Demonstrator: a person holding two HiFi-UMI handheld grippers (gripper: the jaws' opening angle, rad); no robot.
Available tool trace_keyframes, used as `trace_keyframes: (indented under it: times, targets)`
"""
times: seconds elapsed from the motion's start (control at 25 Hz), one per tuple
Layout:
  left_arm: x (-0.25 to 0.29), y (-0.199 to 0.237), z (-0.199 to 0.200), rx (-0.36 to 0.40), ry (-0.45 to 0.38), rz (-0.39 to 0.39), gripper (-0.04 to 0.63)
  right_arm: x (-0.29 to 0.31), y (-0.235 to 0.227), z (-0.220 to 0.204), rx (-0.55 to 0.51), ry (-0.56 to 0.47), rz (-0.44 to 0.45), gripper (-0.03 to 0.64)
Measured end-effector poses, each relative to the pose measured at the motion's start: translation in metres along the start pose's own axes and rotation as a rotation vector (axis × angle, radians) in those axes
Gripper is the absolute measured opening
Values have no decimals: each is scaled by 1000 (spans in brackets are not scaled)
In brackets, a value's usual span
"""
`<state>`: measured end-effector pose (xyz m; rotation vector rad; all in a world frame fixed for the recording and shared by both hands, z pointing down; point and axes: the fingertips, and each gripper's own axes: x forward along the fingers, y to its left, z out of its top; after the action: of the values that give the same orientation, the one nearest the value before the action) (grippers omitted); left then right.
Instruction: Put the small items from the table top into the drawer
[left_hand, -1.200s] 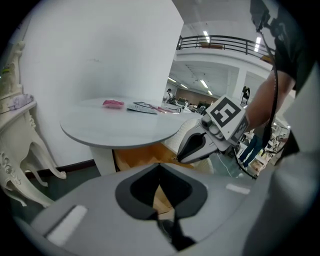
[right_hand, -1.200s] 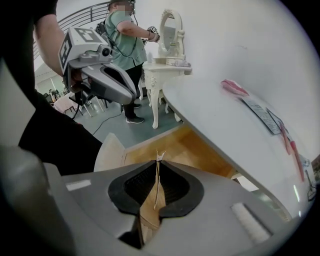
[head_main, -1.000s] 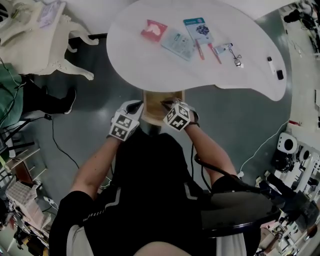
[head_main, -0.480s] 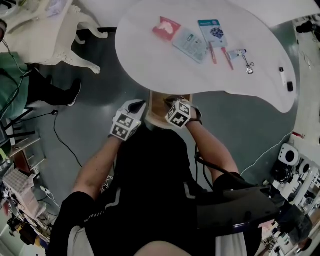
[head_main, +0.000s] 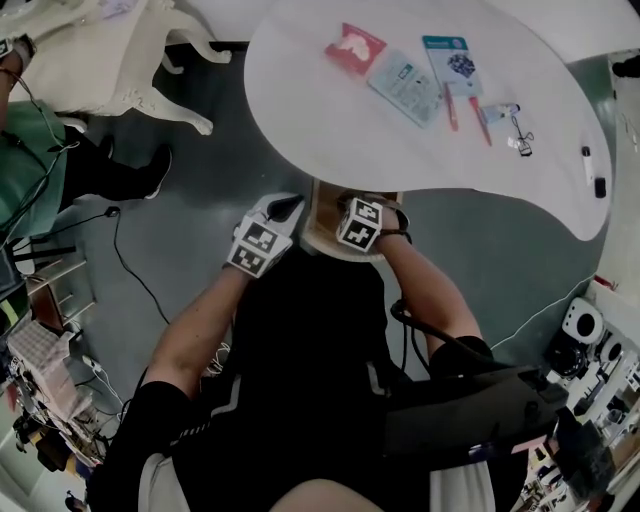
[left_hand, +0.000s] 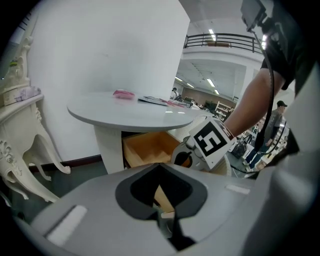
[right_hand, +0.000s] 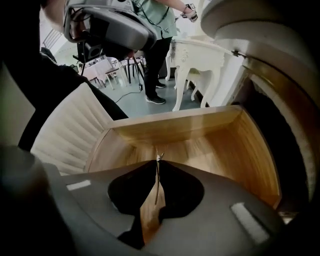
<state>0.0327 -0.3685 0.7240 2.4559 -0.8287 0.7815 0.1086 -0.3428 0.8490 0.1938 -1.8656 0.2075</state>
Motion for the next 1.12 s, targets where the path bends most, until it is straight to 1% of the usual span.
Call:
trace_keyframes:
  times: [0.12, 0.4, 0.56, 0.68, 0.76, 1.04, 1.08, 1.12]
  targets:
    - [3, -2, -6, 20, 16, -13, 0, 11, 2, -3, -10, 21, 15, 29]
    - [-3, 0, -11, -13, 0, -3, 1, 31, 1, -9, -39, 59, 13, 29]
    - [-9, -2, -14, -16, -1, -4, 0, 42, -1, -15, -41, 83, 12, 29]
    - [-14, -6, -17, -10, -1, -13, 0, 48, 2, -22, -35, 98, 20, 31]
    - [-16, -6, -17, -20, -6, -12, 2, 51, 1, -24, -23, 104, 16, 29]
    - [-21, -3, -20, -37, -4, 1, 2, 55, 2, -25, 1, 96, 10, 35]
    - [-23, -3, -19, -37, -4, 2, 0, 54, 3, -26, 7, 103, 13, 45]
    - [-24, -3, -18, -37, -5, 4, 2, 53, 4, -27, 10, 111, 16, 71]
